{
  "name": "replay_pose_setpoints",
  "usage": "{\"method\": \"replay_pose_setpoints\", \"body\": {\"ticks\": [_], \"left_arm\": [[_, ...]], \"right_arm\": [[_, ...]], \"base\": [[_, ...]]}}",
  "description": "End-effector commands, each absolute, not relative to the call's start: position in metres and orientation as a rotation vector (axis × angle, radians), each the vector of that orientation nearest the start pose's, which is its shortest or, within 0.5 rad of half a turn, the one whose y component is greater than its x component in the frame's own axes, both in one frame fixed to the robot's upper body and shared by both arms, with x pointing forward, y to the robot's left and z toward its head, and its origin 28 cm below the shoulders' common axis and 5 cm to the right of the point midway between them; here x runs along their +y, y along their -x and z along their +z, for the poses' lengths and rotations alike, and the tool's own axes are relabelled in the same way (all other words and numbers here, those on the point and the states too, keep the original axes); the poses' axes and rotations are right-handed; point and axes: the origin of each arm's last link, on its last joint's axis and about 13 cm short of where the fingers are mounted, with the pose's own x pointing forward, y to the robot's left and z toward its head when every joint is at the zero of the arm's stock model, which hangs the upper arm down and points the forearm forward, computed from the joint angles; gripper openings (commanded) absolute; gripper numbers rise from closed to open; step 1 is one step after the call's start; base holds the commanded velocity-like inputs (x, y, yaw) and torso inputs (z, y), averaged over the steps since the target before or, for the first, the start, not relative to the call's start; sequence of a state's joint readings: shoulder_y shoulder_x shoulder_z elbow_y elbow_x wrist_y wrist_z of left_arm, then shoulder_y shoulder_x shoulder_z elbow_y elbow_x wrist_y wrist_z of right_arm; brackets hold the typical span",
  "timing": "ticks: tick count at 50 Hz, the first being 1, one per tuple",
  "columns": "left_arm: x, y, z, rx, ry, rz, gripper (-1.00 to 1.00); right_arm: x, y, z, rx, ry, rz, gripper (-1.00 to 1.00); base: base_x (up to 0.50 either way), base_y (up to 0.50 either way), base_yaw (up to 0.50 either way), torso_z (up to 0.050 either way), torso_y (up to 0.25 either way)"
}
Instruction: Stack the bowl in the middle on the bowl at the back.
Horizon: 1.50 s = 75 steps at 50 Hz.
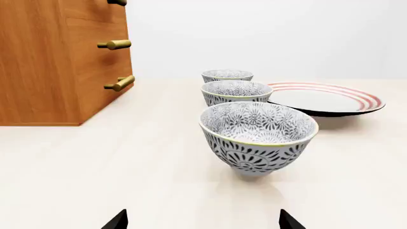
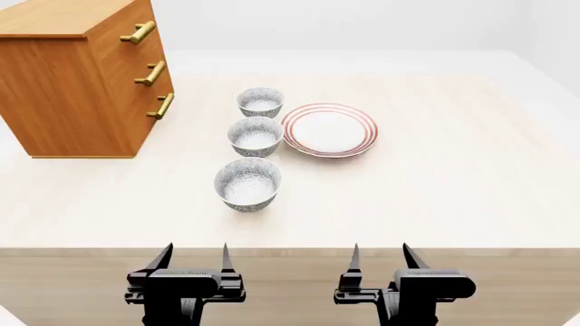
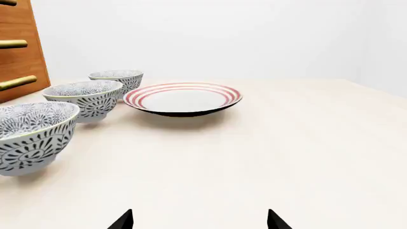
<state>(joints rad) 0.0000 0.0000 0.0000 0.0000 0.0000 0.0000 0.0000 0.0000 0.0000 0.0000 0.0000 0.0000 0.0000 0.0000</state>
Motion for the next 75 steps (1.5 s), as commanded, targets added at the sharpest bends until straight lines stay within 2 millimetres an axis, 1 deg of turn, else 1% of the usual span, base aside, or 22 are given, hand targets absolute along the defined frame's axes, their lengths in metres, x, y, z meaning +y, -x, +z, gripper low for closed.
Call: {"method": "replay_pose_setpoints", "body": {"ticks": [1,4,11,13,15,17,22,27,33,40,43,49,52,57,61,65,75], "left_arm": [[0.206,-0.211,0.014,0.001,0.003,-0.001,1.00],[0.206,-0.212,0.018,0.002,0.013,-0.006,1.00],[0.205,-0.214,0.022,0.004,0.023,-0.010,1.00],[0.206,-0.215,0.023,0.016,0.035,0.000,1.00],[0.207,-0.216,0.025,0.039,0.048,0.026,1.00],[0.207,-0.217,0.027,0.031,0.046,0.034,1.00],[0.206,-0.216,0.031,-0.002,-0.001,0.020,1.00],[0.207,-0.216,0.034,-0.023,-0.023,0.011,1.00],[0.208,-0.216,0.035,-0.048,-0.029,-0.002,1.00],[0.210,-0.216,0.035,-0.062,-0.029,-0.008,1.00],[0.210,-0.217,0.037,-0.053,-0.027,-0.015,1.00],[0.211,-0.221,0.047,-0.019,-0.046,-0.079,1.00],[0.212,-0.226,0.053,0.002,-0.082,-0.118,1.00],[0.215,-0.240,0.067,0.032,-0.121,-0.148,1.00],[0.216,-0.246,0.075,0.036,-0.139,-0.164,1.00],[0.217,-0.247,0.078,0.030,-0.155,-0.173,1.00],[0.219,-0.251,0.084,0.010,-0.172,-0.168,1.00]], "right_arm": [[-0.098,-0.207,0.015,0.005,-0.010,-0.034,1.00],[-0.101,-0.203,0.018,0.006,-0.021,-0.074,1.00],[-0.102,-0.202,0.019,-0.025,-0.009,-0.120,1.00],[-0.103,-0.204,0.026,-0.030,-0.001,-0.141,1.00],[-0.110,-0.195,0.032,-0.029,0.000,-0.138,1.00],[-0.112,-0.192,0.034,-0.012,0.025,-0.129,1.00],[-0.107,-0.200,0.039,-0.004,0.059,-0.110,1.00],[-0.101,-0.210,0.046,-0.037,0.063,-0.096,1.00],[-0.101,-0.211,0.049,-0.059,0.049,-0.098,1.00],[-0.100,-0.211,0.048,-0.061,0.047,-0.099,1.00],[-0.102,-0.211,0.048,-0.046,0.038,-0.112,1.00],[-0.104,-0.213,0.056,-0.035,0.050,-0.098,1.00],[-0.104,-0.216,0.063,-0.022,0.075,-0.061,1.00],[-0.104,-0.227,0.074,-0.020,0.104,-0.032,1.00],[-0.102,-0.238,0.080,-0.025,0.121,-0.014,1.00],[-0.102,-0.243,0.083,-0.027,0.134,0.000,1.00],[-0.105,-0.246,0.086,-0.033,0.152,0.003,1.00]], "base": [[0.00,0.00,0.00,0.000,0.000],[0.00,0.00,0.00,0.000,0.000],[0.00,0.00,0.00,0.000,0.000],[0.00,0.00,0.00,0.000,0.000],[0.00,0.00,0.00,0.000,0.000],[0.00,0.00,0.00,0.000,0.000],[0.00,0.00,0.00,0.000,0.000],[0.00,0.04,0.00,0.000,0.000],[0.00,0.45,0.00,0.000,0.000],[0.00,0.50,0.00,0.000,0.000],[0.00,0.02,0.00,0.000,0.000],[0.00,0.00,0.00,0.000,0.000],[0.00,0.00,0.00,0.000,0.000],[0.19,0.00,0.00,0.000,0.000],[0.40,0.00,0.00,0.000,0.000],[0.41,0.00,0.00,0.000,0.000],[0.41,0.00,0.00,0.000,0.000]]}}
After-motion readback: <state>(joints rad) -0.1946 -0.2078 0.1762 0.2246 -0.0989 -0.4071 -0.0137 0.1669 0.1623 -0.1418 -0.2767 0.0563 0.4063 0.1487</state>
